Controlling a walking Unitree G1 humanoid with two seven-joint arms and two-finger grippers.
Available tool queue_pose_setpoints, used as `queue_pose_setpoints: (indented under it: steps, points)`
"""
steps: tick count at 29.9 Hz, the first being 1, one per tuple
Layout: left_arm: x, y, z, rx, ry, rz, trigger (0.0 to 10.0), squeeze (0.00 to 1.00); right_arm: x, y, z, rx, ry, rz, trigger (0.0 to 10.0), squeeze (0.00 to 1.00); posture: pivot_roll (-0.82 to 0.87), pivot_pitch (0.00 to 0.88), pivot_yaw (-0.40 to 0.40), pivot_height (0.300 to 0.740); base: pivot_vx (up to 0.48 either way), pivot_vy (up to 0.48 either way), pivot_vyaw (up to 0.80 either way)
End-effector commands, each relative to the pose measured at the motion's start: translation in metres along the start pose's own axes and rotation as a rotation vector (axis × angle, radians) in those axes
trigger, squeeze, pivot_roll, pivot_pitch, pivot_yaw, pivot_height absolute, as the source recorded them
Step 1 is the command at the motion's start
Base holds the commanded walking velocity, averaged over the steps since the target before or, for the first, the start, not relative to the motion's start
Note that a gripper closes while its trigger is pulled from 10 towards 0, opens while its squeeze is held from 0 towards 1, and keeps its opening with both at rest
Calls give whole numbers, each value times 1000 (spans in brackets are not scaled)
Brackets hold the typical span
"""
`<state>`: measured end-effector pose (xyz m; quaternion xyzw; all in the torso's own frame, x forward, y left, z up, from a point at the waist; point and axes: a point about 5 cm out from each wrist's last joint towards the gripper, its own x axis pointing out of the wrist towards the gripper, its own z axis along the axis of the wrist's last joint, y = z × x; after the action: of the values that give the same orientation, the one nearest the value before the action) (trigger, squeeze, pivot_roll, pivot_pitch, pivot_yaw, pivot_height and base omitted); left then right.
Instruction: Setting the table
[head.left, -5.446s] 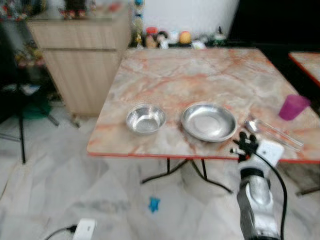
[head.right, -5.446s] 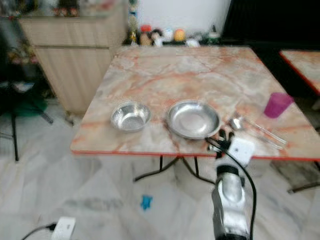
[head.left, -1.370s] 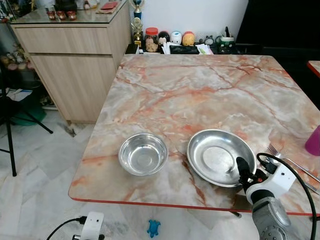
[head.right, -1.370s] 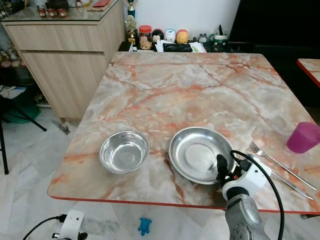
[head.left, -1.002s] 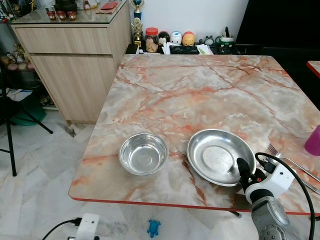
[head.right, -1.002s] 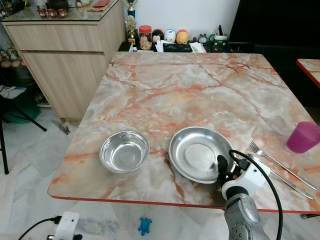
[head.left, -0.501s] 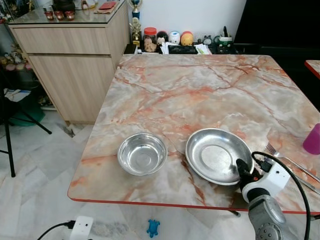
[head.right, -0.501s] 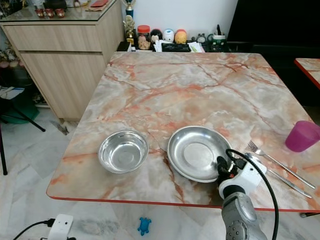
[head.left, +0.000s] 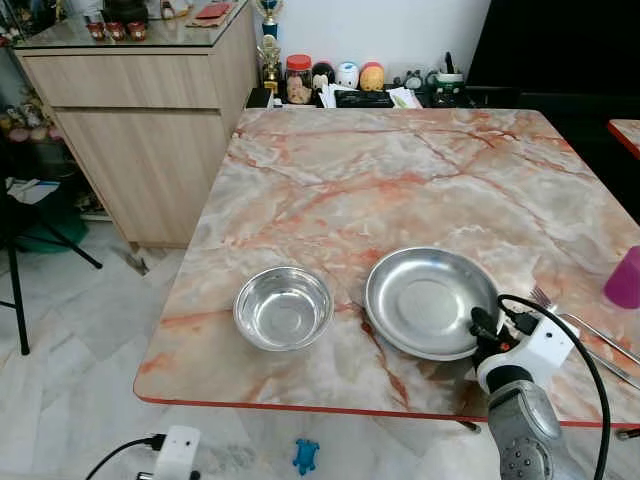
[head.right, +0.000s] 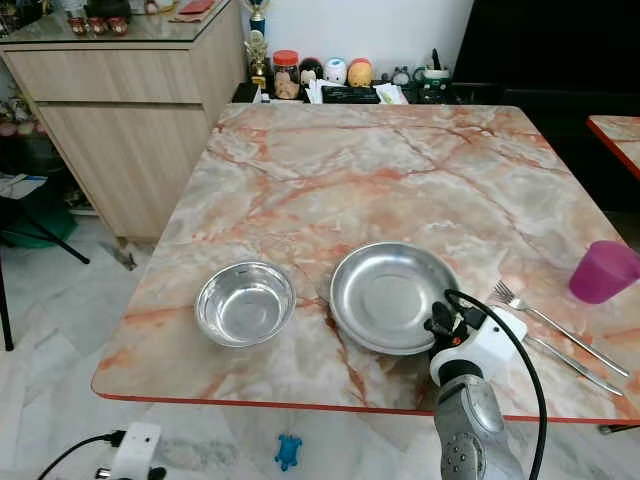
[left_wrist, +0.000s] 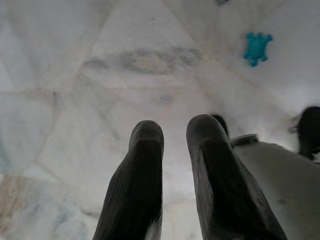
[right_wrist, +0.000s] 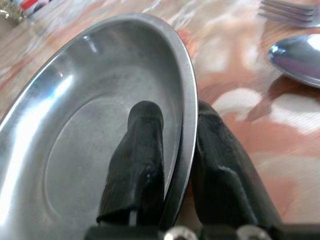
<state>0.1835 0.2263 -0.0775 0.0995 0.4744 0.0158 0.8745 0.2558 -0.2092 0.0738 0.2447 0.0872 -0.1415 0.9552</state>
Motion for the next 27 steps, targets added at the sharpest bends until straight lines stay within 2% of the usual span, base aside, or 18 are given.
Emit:
queue_pose_setpoints:
  steps: [1,3,4,5,6,9,11,13,18,27]
  points:
    - [-1,-1,-8,-1,20,-8,10000,0,0,-1,10,20,-72,-6,0,0,37,20,-5,740,0,0,0]
    - [0,-5,-5,4,15,-8,10000,0,-2,7,19,37,-144,35,0,0,37,20,-4,740,0,0,0]
    - [0,-7,-4,4,11,-6,10000,0,-3,11,24,50,-186,52,4431,0,37,20,-4,740,0,0,0]
    - [0,-10,-3,5,7,-6,10000,0,-4,14,29,64,-224,60,4431,0,37,20,-2,740,0,0,0]
    - [1,-15,1,3,-3,-4,10000,0,-6,18,39,86,-291,75,10000,0,37,20,-2,740,0,0,0]
    - [2,-18,4,-4,-13,0,10000,0,-7,21,46,84,-336,92,10000,0,37,20,-2,740,0,0,0]
    - [2,-19,8,-14,-28,4,10000,0,-10,33,59,95,-424,170,10000,0,37,20,-2,740,0,0,0]
    - [2,-18,9,-24,-35,6,10000,0,-11,37,61,108,-440,191,10000,0,37,19,-2,740,0,0,0]
    - [1,-8,6,-73,-33,26,10000,0,-14,57,65,45,-461,295,10000,0,38,12,-1,740,0,0,0]
    - [-2,1,-12,-122,2,55,10000,0,-13,61,66,35,-478,318,10000,0,38,0,-4,740,0,0,0]
